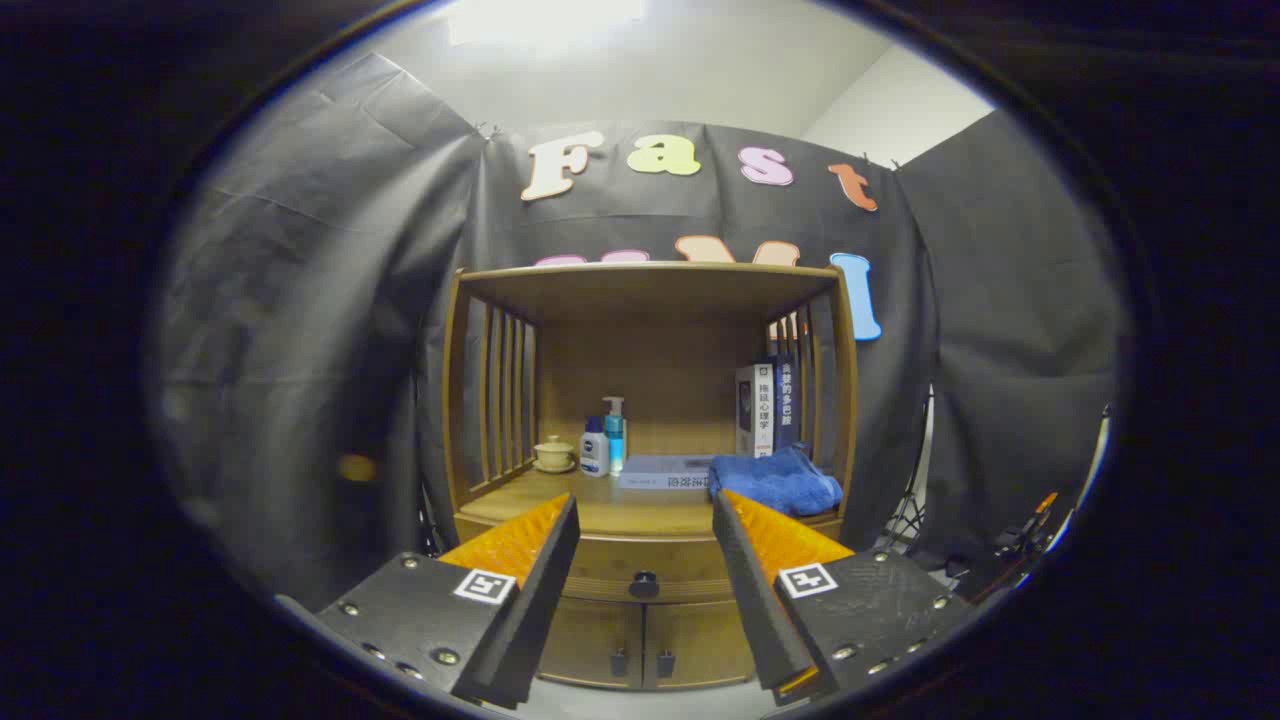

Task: Pull open the drawer, take out the items inside it, and place them on the countertop above the cabinet.

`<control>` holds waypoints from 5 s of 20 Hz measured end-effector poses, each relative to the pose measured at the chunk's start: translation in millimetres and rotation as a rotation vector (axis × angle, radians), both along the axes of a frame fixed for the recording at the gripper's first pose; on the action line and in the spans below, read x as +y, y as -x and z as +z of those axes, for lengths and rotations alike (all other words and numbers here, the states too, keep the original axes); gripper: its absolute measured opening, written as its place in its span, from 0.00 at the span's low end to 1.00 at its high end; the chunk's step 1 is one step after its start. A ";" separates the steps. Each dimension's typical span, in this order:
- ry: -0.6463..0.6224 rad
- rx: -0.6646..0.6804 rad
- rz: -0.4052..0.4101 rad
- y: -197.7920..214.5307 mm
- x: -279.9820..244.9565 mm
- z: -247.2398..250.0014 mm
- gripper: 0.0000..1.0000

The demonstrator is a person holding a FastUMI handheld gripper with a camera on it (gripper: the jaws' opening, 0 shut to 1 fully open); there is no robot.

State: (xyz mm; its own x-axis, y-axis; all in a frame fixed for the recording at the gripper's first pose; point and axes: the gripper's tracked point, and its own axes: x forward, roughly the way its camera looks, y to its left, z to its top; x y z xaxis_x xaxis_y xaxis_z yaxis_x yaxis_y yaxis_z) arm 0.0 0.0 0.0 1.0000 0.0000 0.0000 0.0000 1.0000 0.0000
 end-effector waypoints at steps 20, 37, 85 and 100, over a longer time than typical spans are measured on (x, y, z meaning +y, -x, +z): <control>0.048 0.043 -0.117 -45.1 -12.1 -36.4 0.81; -0.079 0.425 -0.029 -161.2 0.4 -229.4 0.69; -0.147 0.551 -0.127 -0.2 -0.2 -248.7 0.43; -0.058 0.292 -0.083 -36.5 15.6 -137.5 0.60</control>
